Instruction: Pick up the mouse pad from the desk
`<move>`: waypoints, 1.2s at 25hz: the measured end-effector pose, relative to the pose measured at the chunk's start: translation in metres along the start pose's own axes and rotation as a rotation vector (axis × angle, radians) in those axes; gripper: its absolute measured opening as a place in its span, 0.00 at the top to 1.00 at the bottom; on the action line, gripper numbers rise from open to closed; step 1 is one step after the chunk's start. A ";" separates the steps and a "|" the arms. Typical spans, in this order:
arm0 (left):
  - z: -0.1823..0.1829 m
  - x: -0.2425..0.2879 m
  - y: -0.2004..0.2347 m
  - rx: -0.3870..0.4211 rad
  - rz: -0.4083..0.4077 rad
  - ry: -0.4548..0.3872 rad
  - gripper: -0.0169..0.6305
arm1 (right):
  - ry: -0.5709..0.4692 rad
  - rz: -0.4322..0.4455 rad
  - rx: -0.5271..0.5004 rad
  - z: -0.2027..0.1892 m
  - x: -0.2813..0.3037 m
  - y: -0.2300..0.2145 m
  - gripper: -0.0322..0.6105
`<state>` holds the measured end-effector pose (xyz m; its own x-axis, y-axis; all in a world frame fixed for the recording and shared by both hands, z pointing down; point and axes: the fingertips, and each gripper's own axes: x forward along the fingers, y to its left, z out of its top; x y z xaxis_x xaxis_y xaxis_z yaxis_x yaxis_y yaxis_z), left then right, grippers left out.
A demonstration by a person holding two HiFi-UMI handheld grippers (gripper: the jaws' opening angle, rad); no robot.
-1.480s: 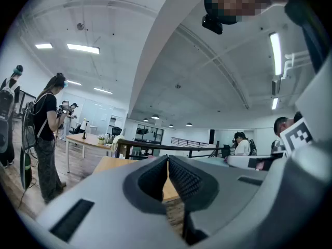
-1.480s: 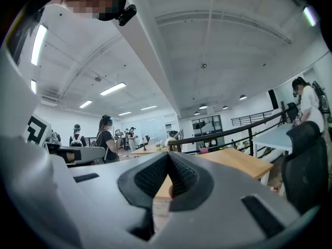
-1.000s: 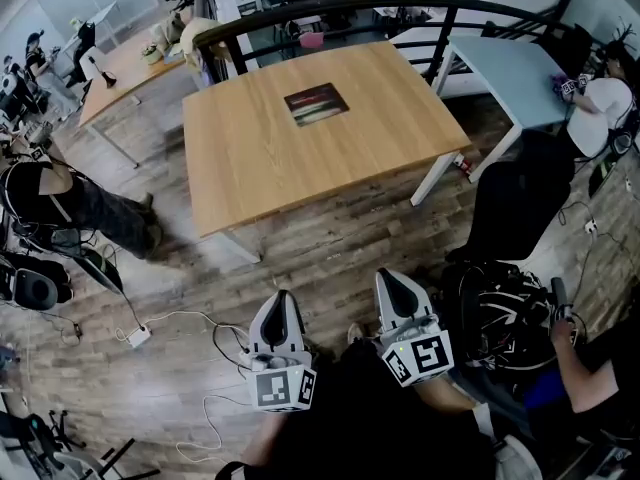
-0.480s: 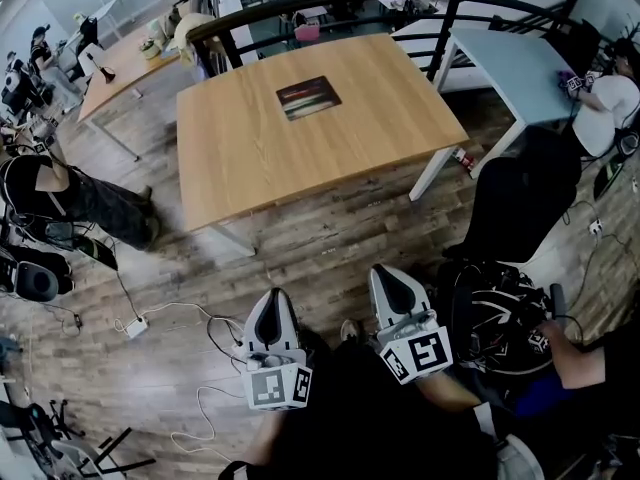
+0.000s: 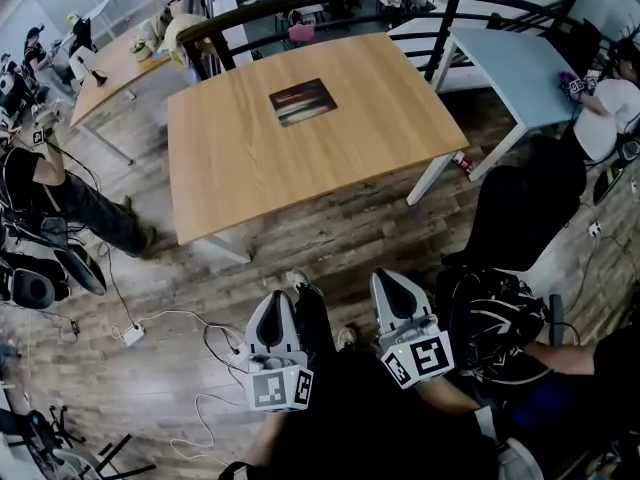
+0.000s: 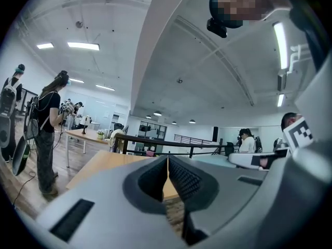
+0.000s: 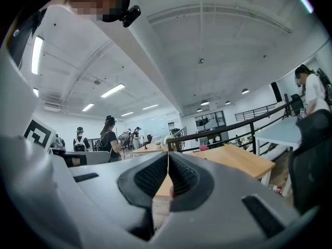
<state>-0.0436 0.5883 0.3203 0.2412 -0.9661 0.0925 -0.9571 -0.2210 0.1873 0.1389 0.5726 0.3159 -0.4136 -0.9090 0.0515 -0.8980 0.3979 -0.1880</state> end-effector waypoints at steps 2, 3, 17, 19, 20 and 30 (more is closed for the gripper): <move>0.001 0.022 0.004 -0.001 -0.015 -0.003 0.93 | 0.002 -0.015 -0.004 0.000 0.015 -0.008 0.90; 0.003 0.033 0.007 -0.002 -0.023 -0.003 0.93 | 0.003 -0.022 -0.006 0.000 0.024 -0.012 0.90; 0.028 0.204 0.075 -0.020 -0.084 0.036 0.93 | 0.018 -0.074 -0.007 0.020 0.189 -0.052 0.90; 0.035 0.229 0.087 -0.019 -0.095 0.045 0.93 | 0.025 -0.079 0.005 0.024 0.217 -0.054 0.90; 0.038 0.240 0.095 -0.018 -0.100 0.049 0.93 | 0.027 -0.081 0.010 0.025 0.231 -0.054 0.90; 0.052 0.346 0.160 0.006 -0.131 0.070 0.93 | 0.027 -0.105 0.023 0.027 0.356 -0.069 0.90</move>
<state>-0.1219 0.2116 0.3316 0.3747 -0.9172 0.1354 -0.9176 -0.3459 0.1961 0.0577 0.2182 0.3211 -0.3211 -0.9419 0.0983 -0.9332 0.2970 -0.2023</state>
